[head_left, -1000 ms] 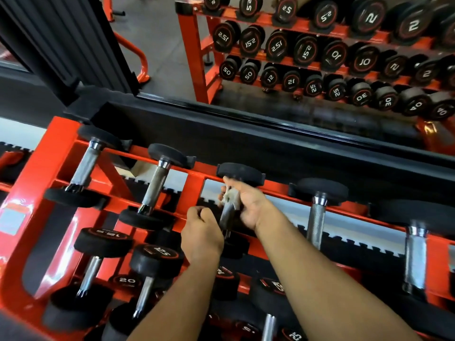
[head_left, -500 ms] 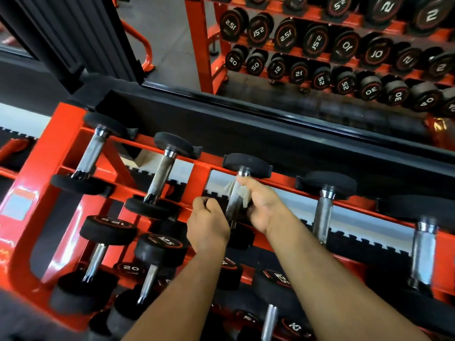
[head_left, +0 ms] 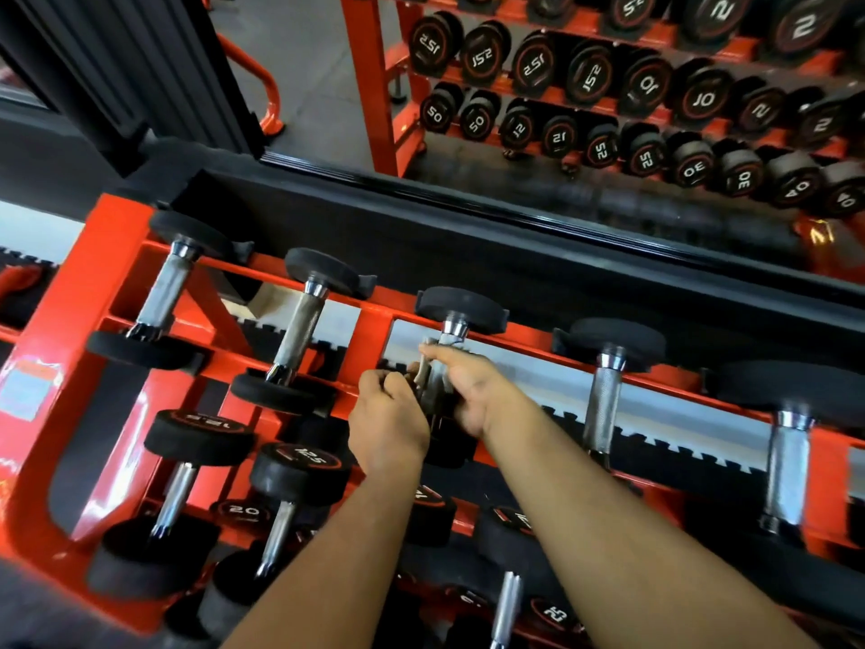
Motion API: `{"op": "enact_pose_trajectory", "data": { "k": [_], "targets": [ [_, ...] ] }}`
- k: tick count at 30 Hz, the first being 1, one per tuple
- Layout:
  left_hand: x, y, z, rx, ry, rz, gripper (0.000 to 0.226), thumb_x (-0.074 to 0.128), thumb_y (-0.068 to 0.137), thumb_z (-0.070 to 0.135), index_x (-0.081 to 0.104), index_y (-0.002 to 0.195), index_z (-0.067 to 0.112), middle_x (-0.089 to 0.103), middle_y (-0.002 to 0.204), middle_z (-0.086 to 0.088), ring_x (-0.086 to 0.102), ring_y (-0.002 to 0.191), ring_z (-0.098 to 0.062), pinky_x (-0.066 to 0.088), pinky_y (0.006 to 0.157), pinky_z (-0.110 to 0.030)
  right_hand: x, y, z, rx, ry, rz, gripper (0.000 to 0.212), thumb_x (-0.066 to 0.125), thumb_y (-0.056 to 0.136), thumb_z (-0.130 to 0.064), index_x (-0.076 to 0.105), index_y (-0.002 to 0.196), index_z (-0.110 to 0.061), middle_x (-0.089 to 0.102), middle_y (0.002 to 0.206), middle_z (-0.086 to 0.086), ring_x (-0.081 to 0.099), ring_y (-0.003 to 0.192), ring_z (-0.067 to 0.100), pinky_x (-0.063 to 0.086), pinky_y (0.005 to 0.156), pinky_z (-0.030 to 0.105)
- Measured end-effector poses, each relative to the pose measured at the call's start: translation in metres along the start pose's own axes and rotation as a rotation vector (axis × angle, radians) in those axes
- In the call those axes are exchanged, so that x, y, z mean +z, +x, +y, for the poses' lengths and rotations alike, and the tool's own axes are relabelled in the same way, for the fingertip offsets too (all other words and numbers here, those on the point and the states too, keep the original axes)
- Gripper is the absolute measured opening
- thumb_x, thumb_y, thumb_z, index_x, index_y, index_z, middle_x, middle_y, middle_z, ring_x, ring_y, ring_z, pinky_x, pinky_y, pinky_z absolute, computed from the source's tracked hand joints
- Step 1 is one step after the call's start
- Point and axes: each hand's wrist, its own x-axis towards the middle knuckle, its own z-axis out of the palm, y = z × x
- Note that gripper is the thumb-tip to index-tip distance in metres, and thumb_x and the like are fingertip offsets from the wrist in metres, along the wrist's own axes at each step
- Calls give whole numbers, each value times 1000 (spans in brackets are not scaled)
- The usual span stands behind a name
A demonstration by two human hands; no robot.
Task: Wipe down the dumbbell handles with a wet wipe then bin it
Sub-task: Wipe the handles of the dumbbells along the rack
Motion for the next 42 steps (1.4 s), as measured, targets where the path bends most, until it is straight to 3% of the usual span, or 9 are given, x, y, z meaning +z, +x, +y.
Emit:
{"op": "enact_pose_trajectory", "data": {
  "k": [2,6,13,18,24,30,34,37,42],
  "targets": [
    [-1,0,1,-4,1,-6,31,35,102,30,61,116,19,68,107,-10,50,91,-27,39,81,-40,7,0,-2,27,8,-5,30,73,87,-34,73,92,-4,71,83,11,66,76,23,55,83,38],
    [0,0,-1,-9,12,-3,31,34,102,30,61,115,20,67,105,-8,51,91,-28,40,82,-41,-14,-13,12,-2,64,-38,33,67,92,-29,73,113,-4,74,105,15,69,91,25,55,95,41],
    [-2,0,1,2,4,-1,30,36,102,29,61,113,17,68,108,-13,48,90,-26,34,79,-38,7,-11,5,62,47,-22,44,74,88,-30,69,121,-2,72,92,12,69,69,22,60,63,29],
    [0,0,-1,10,11,-1,32,35,101,31,61,117,19,69,107,-11,58,97,-35,44,85,-43,-19,-23,23,-30,-19,-68,27,63,97,-28,74,116,-13,76,105,9,72,91,22,58,77,35],
    [0,0,-1,17,3,-1,31,36,102,28,61,115,16,68,109,-16,56,99,-36,37,81,-40,-1,-32,14,119,-150,-77,25,67,92,-43,74,95,-18,71,82,5,67,72,22,59,65,31],
    [1,3,-3,16,5,9,30,35,101,29,60,114,19,59,94,-3,50,89,-28,39,81,-41,-30,-29,40,-170,-318,55,18,58,99,-19,73,109,-16,77,99,4,72,98,22,53,98,39],
    [1,4,-4,23,23,1,30,34,102,29,59,114,19,57,90,-1,50,87,-29,37,78,-40,-45,-30,39,-402,-537,300,17,57,96,-23,72,92,-16,75,91,10,69,91,31,53,87,43],
    [1,3,-4,29,28,-3,31,33,102,29,59,115,18,56,90,-1,49,87,-28,36,78,-39,-44,-32,29,-643,-823,384,23,51,101,-22,66,119,-26,69,102,-5,61,93,15,50,81,36],
    [2,5,-6,31,24,-4,31,33,102,30,59,115,18,65,99,-9,50,89,-29,39,79,-41,-21,-18,28,-466,-605,228,33,47,95,-12,63,118,-30,70,111,-2,66,103,20,54,97,44]
  ]
}}
